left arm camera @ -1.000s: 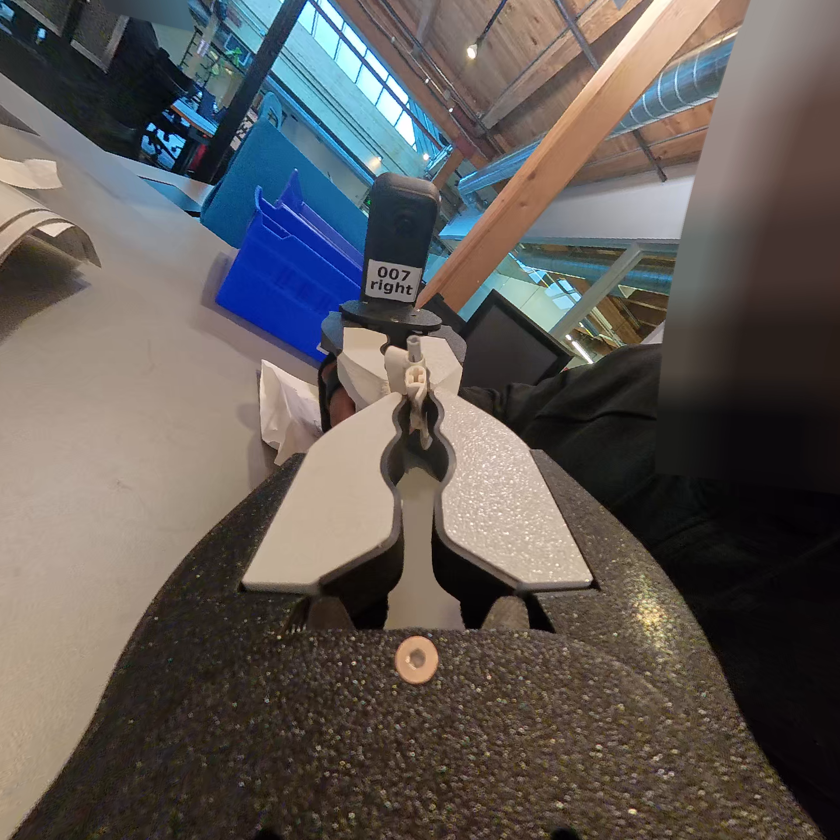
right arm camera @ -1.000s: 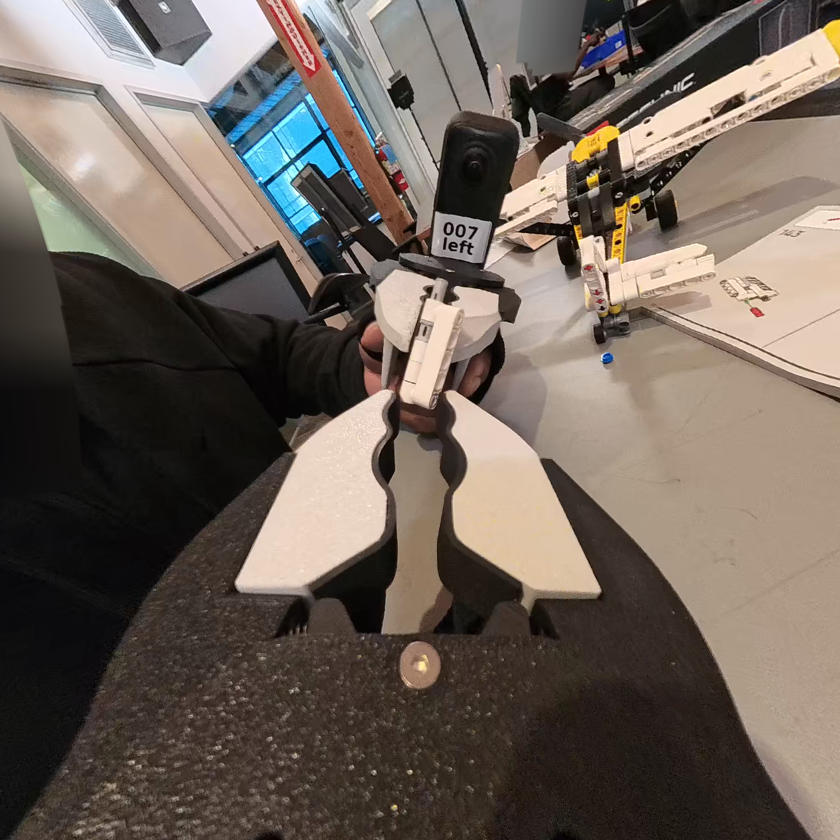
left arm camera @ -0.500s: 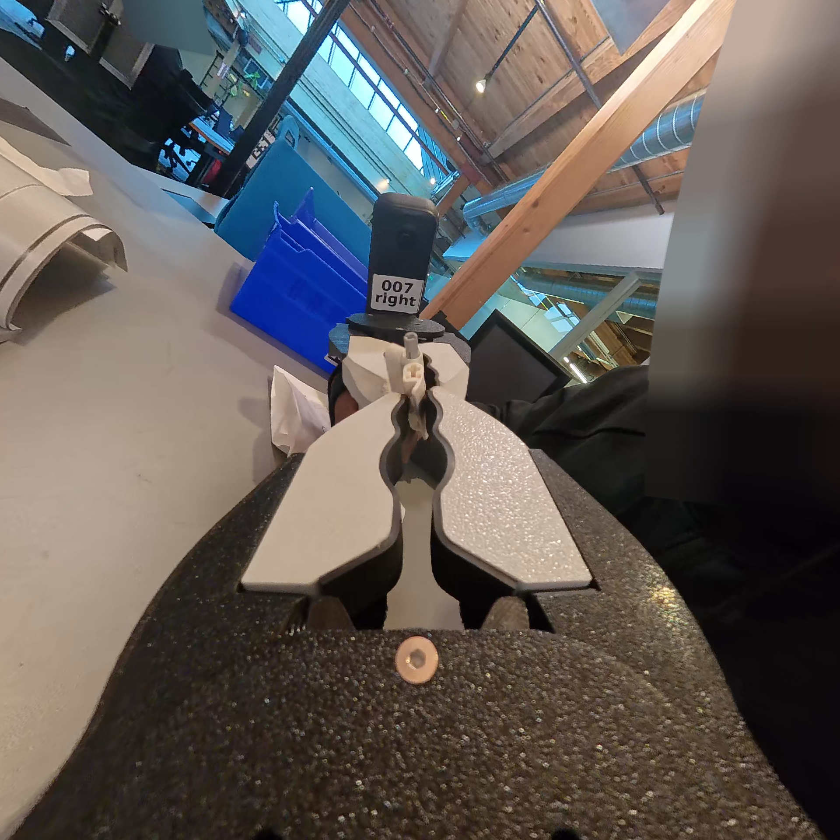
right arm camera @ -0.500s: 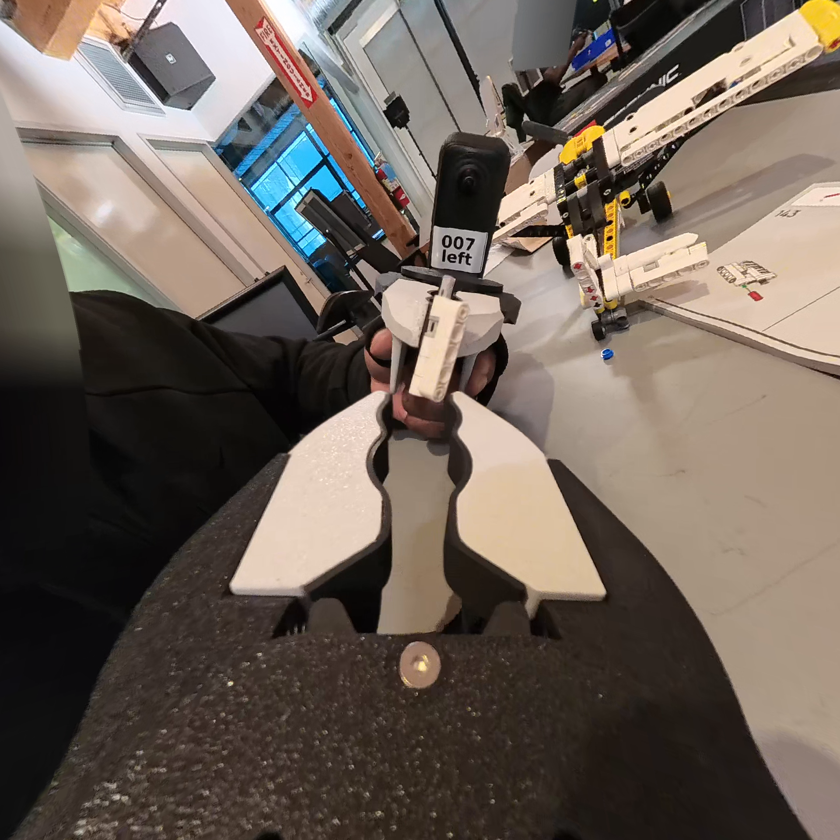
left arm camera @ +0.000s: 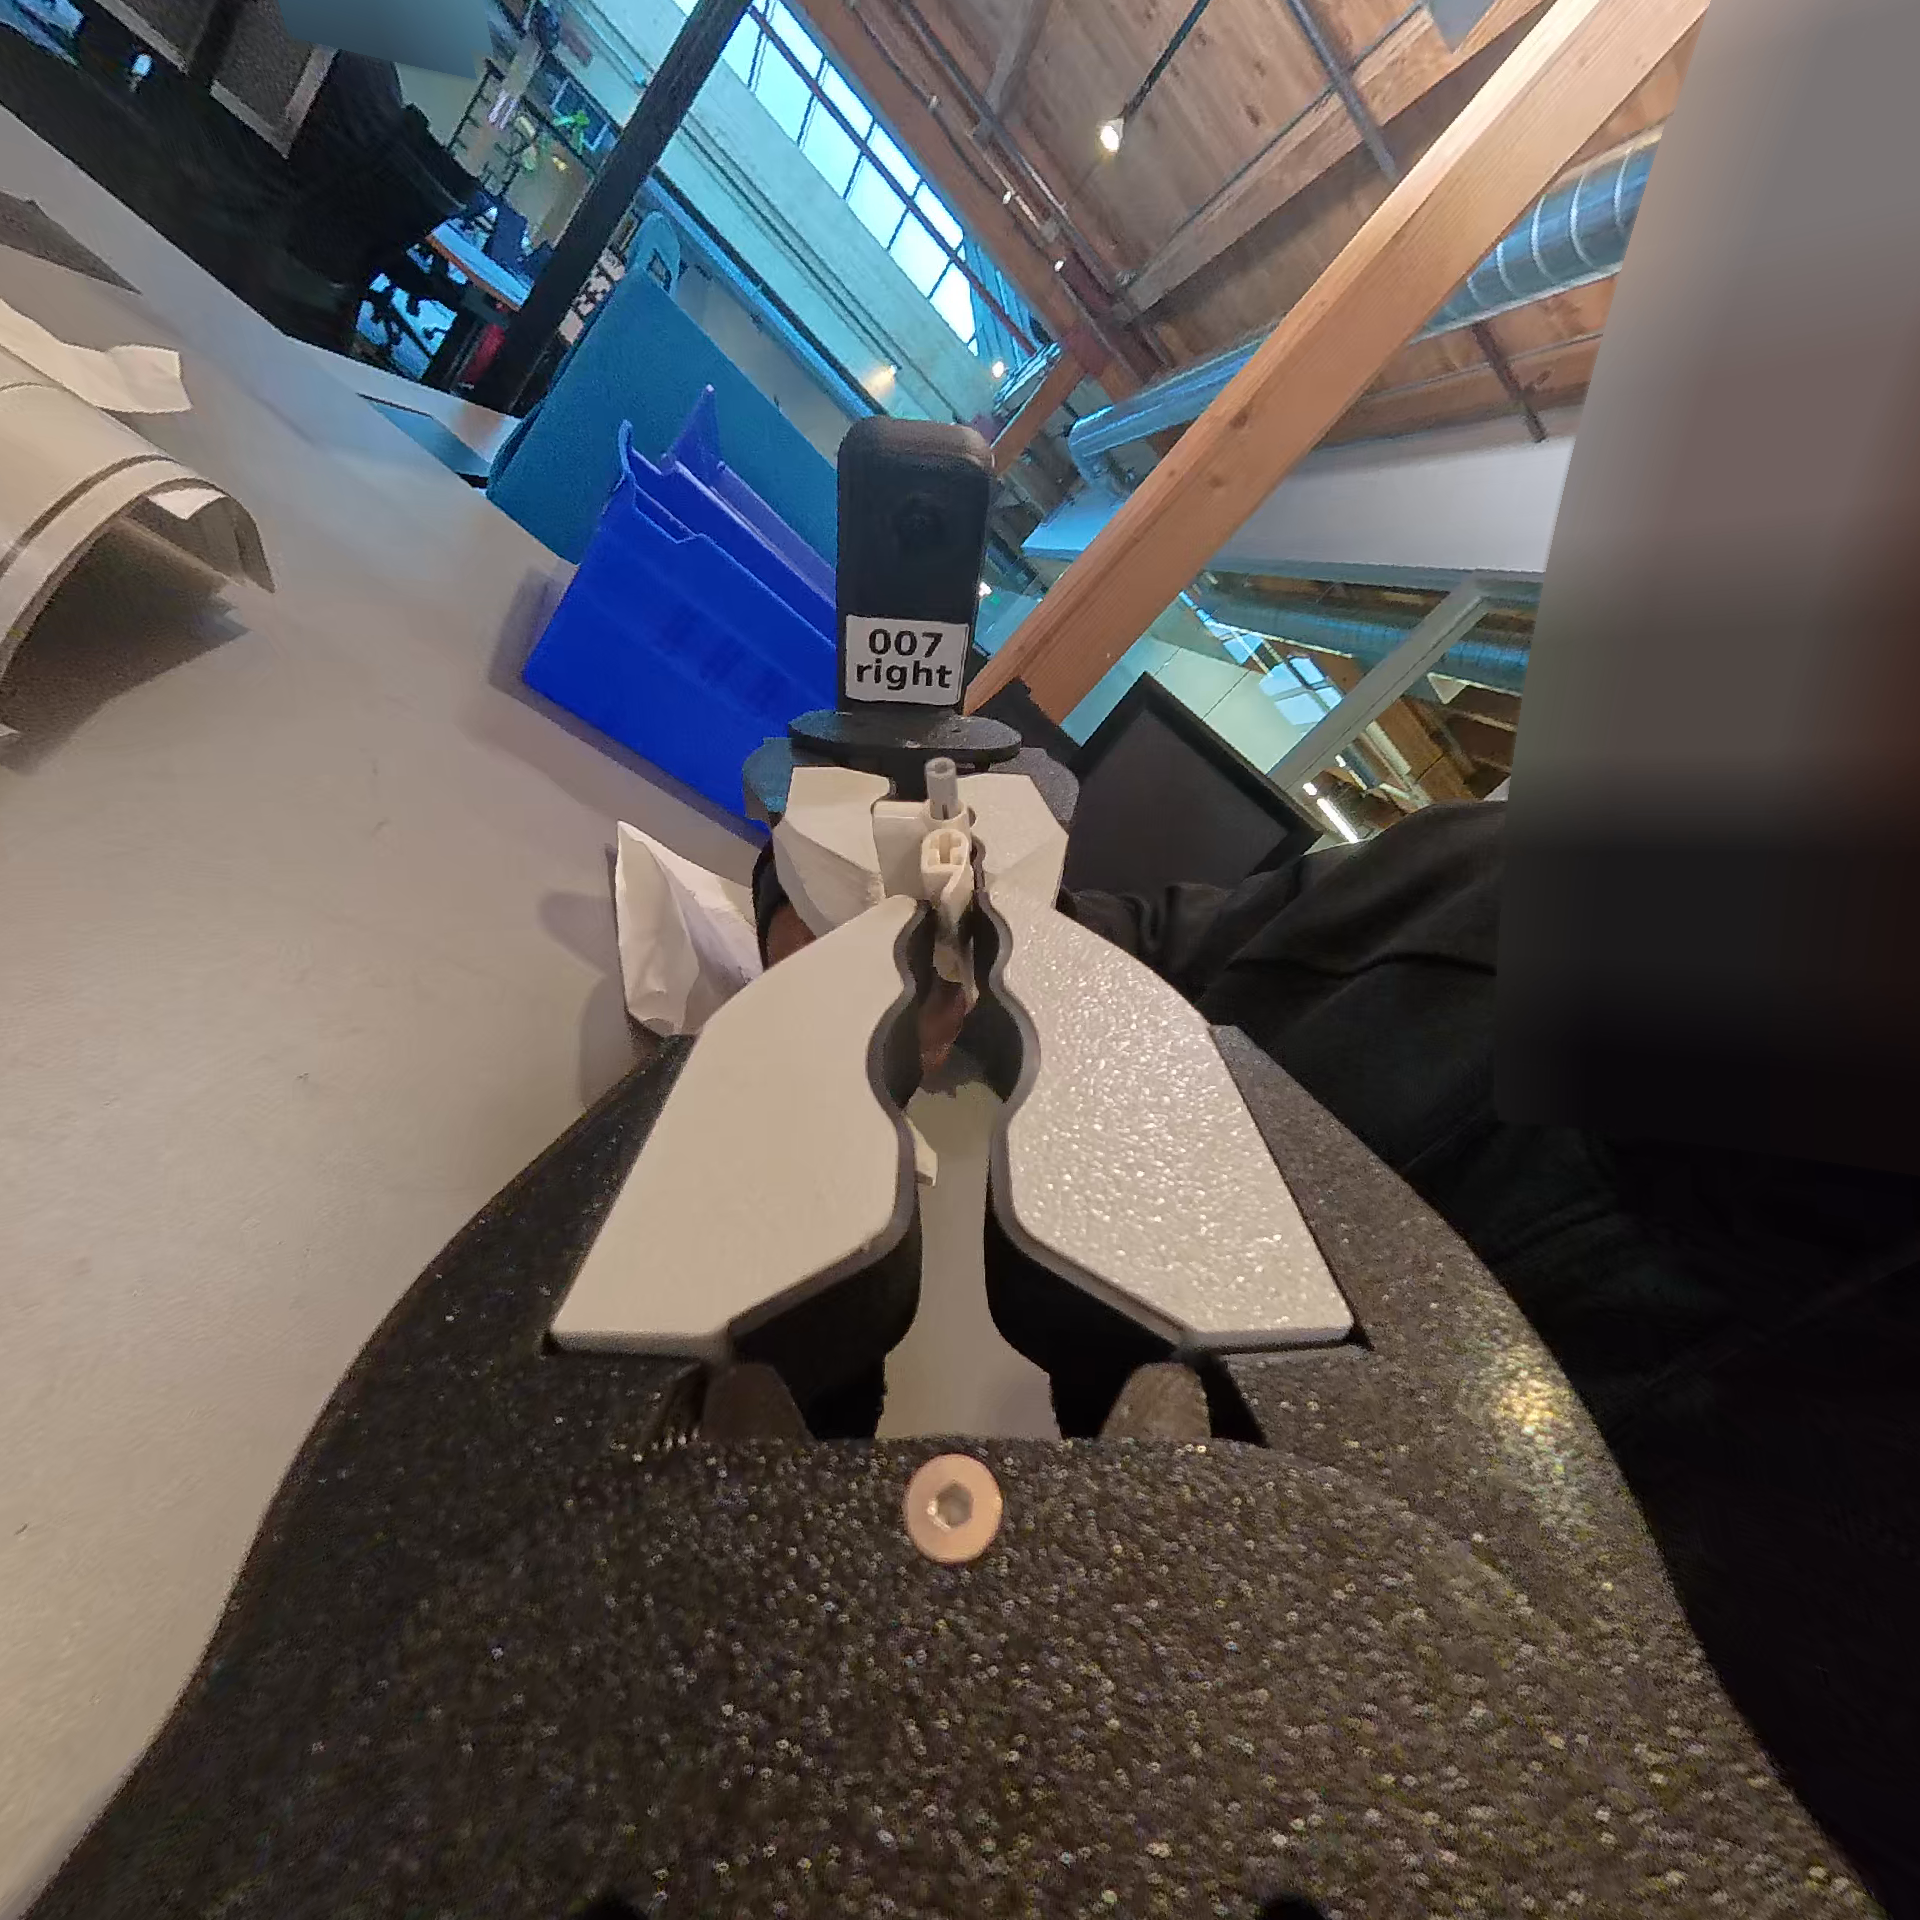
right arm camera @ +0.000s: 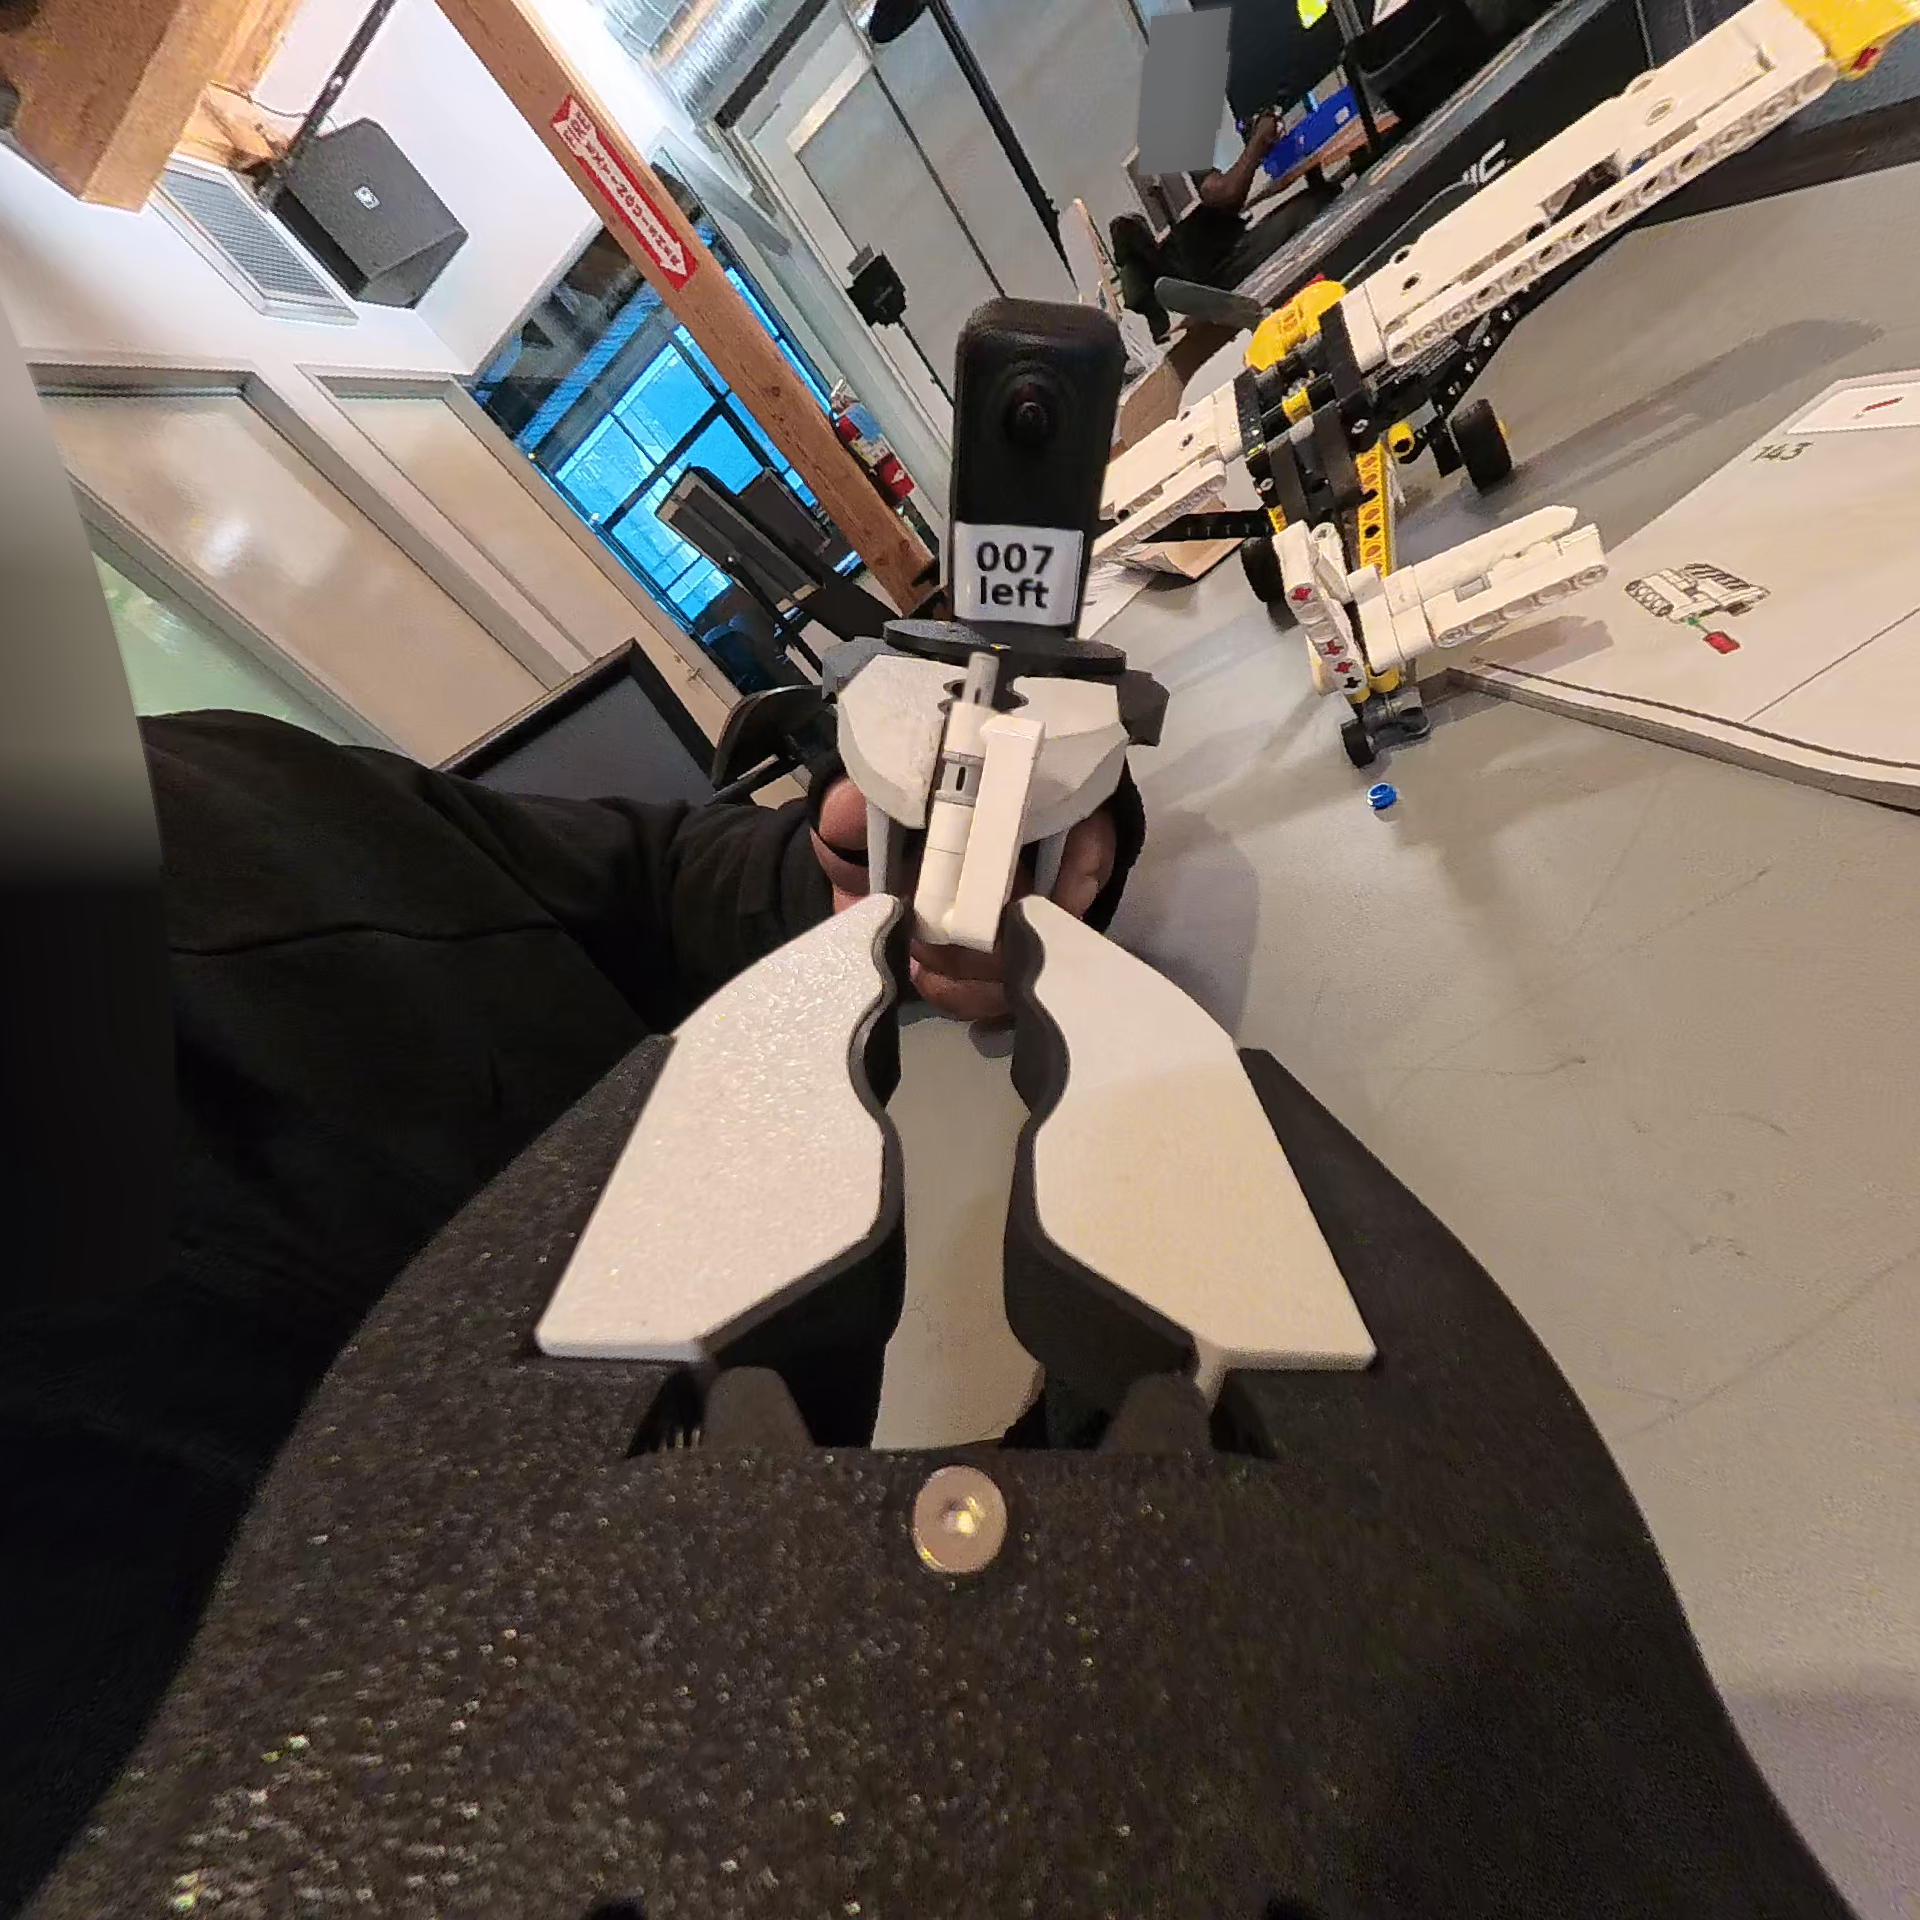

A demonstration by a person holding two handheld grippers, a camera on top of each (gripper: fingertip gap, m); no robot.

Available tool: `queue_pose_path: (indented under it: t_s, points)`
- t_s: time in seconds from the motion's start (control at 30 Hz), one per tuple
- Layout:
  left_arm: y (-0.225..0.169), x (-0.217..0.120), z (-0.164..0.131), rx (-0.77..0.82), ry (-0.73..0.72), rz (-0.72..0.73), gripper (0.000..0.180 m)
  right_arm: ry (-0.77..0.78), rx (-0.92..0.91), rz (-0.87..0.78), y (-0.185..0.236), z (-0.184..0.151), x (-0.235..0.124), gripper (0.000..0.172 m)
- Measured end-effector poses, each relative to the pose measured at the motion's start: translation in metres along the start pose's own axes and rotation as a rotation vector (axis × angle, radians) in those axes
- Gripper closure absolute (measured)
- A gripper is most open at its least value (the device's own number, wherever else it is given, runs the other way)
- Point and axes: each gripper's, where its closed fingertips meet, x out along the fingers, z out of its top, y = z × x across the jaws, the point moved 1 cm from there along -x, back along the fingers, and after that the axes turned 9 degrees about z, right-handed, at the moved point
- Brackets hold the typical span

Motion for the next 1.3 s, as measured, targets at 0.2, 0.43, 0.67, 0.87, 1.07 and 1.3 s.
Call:
queue_pose_path:
  t_s: [0.2, 0.43, 0.67, 0.87, 1.07, 1.3]
  points:
    - [0.005, 0.001, -0.006, 0.051, 0.062, 0.061, 0.173, 0.032, -0.012, -0.043, -0.006, -0.005, -0.001, 0.156]
    - [0.009, 0.0, -0.009, 0.066, 0.091, 0.099, 0.172, 0.027, -0.028, -0.087, -0.011, -0.004, -0.003, 0.156]
    - [0.008, 0.0, -0.007, 0.08, 0.083, 0.087, 0.172, 0.037, -0.061, -0.122, -0.01, -0.002, -0.003, 0.156]
    - [0.011, 0.0, -0.007, 0.081, 0.096, 0.106, 0.172, 0.064, -0.068, -0.161, -0.013, -0.003, -0.005, 0.156]
    - [0.01, -0.005, 0.002, 0.079, 0.102, 0.114, 0.153, 0.131, -0.137, -0.234, -0.018, -0.006, -0.008, 0.156]
    - [0.022, -0.008, -0.002, 0.066, 0.164, 0.201, 0.155, 0.235, -0.241, -0.3, -0.022, -0.016, -0.005, 0.156]
